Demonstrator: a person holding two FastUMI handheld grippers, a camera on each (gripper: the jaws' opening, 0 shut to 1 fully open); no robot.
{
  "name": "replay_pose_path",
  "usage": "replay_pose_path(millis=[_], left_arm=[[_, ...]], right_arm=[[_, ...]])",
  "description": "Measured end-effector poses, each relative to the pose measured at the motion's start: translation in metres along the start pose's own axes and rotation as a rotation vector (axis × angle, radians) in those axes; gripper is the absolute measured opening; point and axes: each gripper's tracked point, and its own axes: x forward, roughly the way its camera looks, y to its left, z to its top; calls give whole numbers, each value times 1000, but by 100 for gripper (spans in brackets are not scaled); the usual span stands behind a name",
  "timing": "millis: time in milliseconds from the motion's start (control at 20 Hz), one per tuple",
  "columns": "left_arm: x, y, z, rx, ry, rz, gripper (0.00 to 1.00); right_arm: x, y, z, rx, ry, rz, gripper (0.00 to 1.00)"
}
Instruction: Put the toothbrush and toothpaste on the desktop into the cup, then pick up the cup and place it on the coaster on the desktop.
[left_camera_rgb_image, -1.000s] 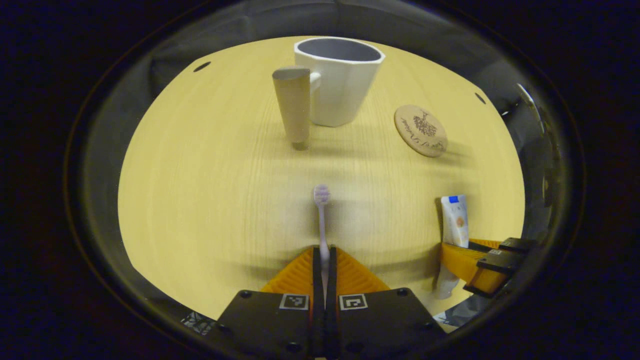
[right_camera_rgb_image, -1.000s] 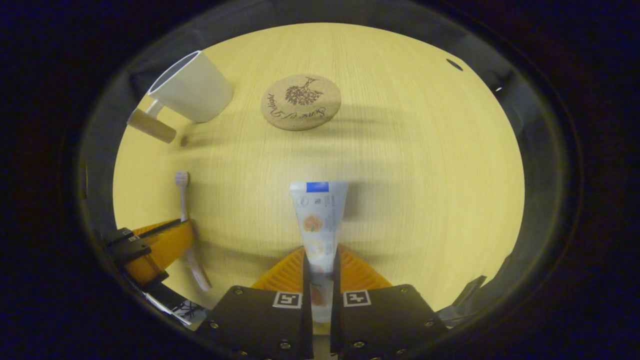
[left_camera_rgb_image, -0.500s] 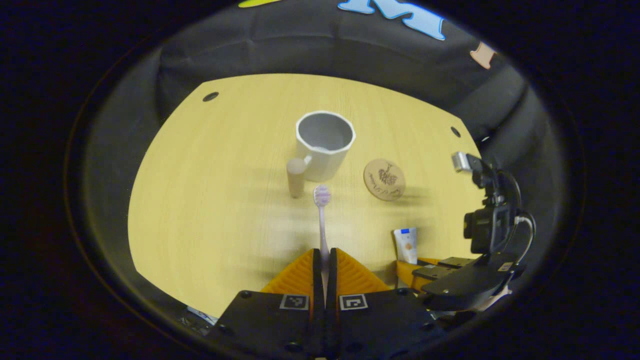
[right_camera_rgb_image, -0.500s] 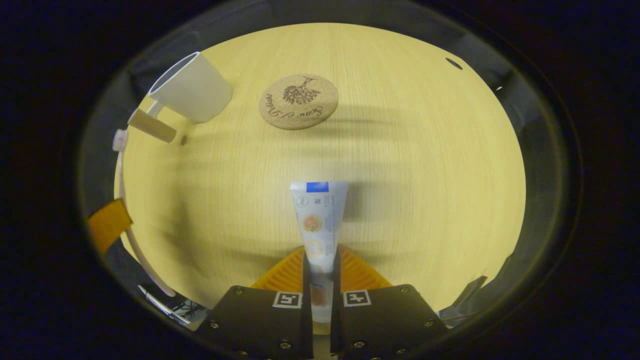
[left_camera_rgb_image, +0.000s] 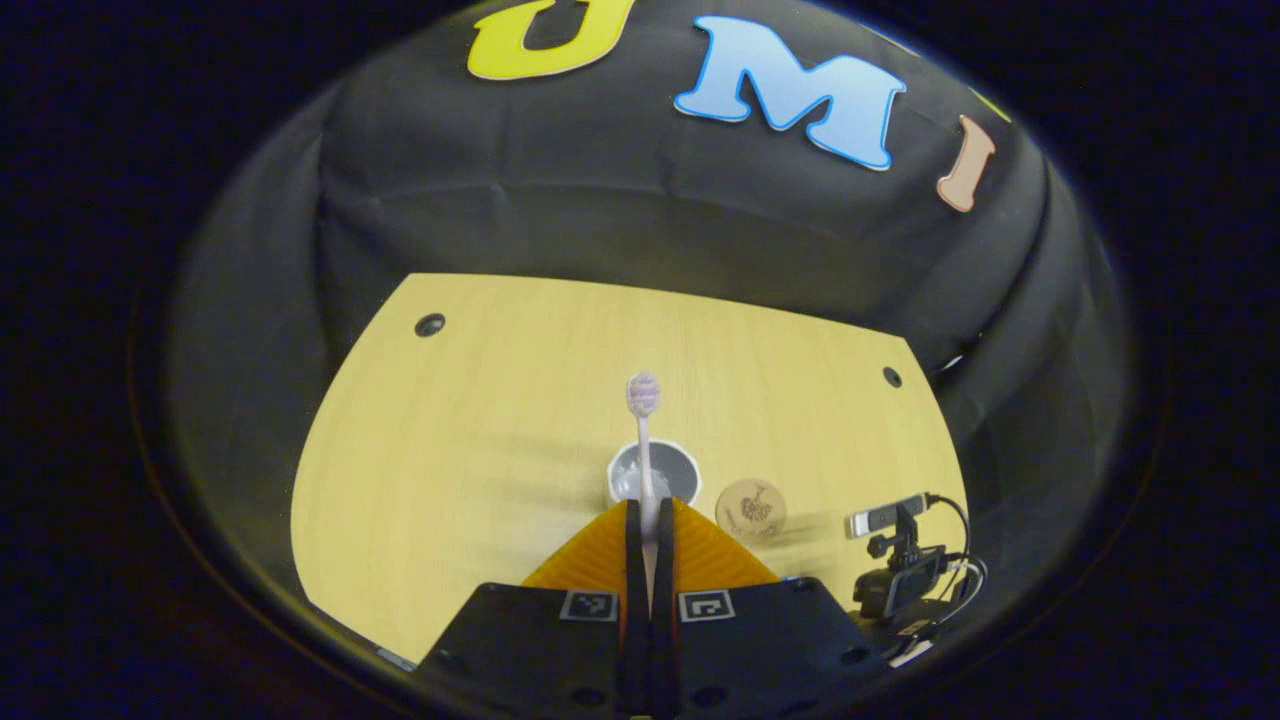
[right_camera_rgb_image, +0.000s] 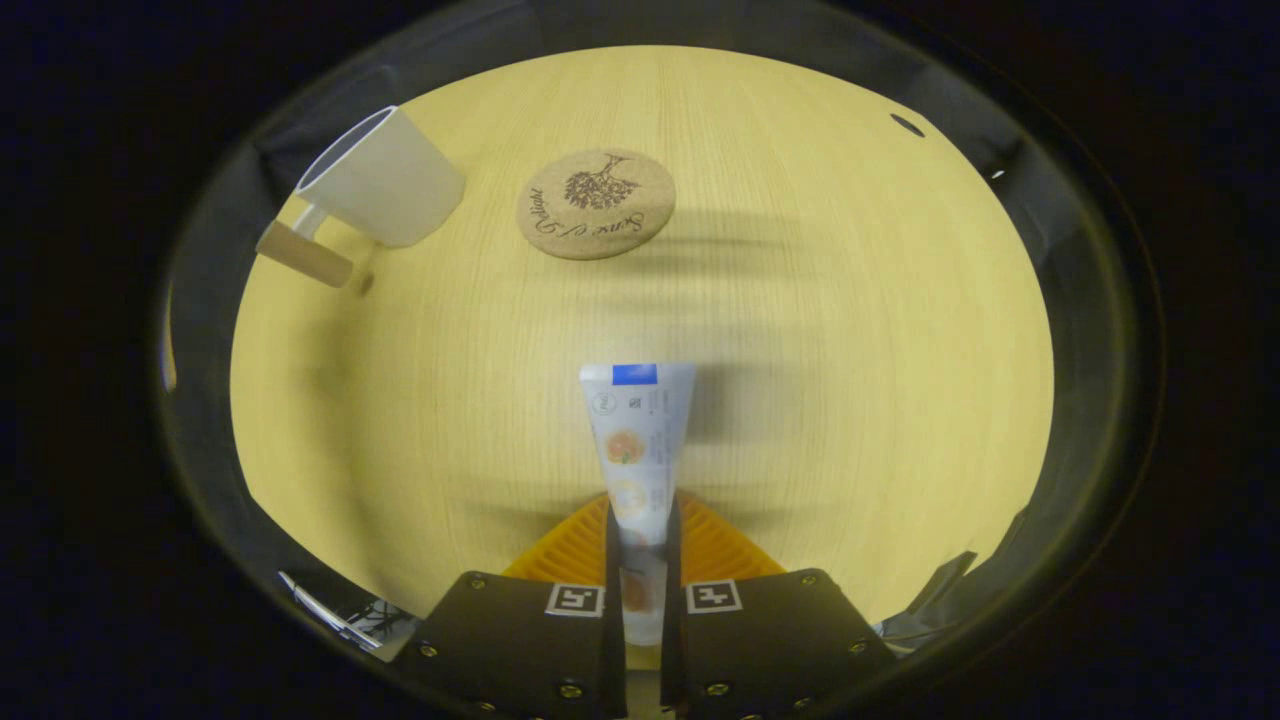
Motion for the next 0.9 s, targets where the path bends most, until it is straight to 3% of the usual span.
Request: replay_pose_path(millis=[300, 450, 900], left_arm=[[37, 2, 44, 57, -51, -12, 8], [59, -4, 54, 53, -82, -55, 7], [109, 10, 55, 65, -163, -62, 8]], right_arm=[[-1, 0, 0, 19, 3, 8, 16], [-2, 1, 1, 29, 5, 14, 16], [-3, 1, 1, 66, 6, 36, 15]])
